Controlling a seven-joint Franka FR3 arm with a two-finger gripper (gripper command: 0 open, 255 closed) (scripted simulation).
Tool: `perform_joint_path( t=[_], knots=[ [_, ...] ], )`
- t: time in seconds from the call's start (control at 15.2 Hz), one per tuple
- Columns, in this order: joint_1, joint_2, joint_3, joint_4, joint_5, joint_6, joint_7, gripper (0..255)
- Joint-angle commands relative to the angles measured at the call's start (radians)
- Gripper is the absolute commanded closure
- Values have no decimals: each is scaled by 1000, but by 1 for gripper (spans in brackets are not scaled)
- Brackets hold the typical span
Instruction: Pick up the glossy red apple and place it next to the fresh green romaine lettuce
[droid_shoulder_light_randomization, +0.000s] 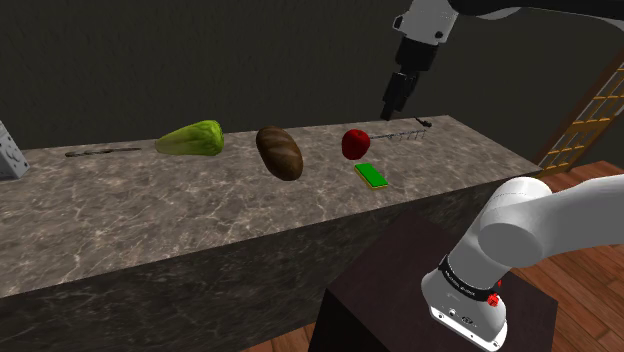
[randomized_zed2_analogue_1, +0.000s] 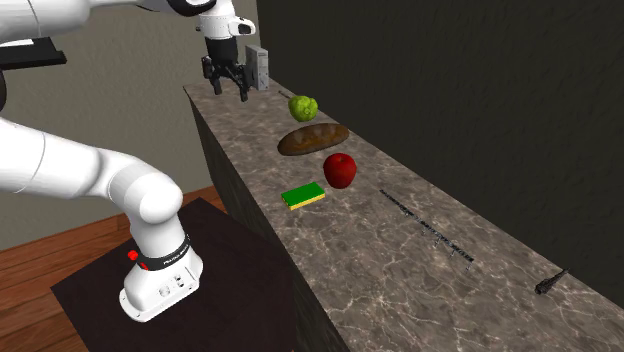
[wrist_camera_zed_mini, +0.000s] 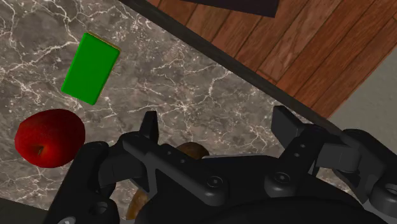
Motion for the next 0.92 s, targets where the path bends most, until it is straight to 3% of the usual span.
perform_joint_path(
  t=[0.0,0.86],
  knots=[
    [0,0,0,0,0,0,0,0],
    [-94,167,-151,-180,-87,519,-126,0]
  ],
)
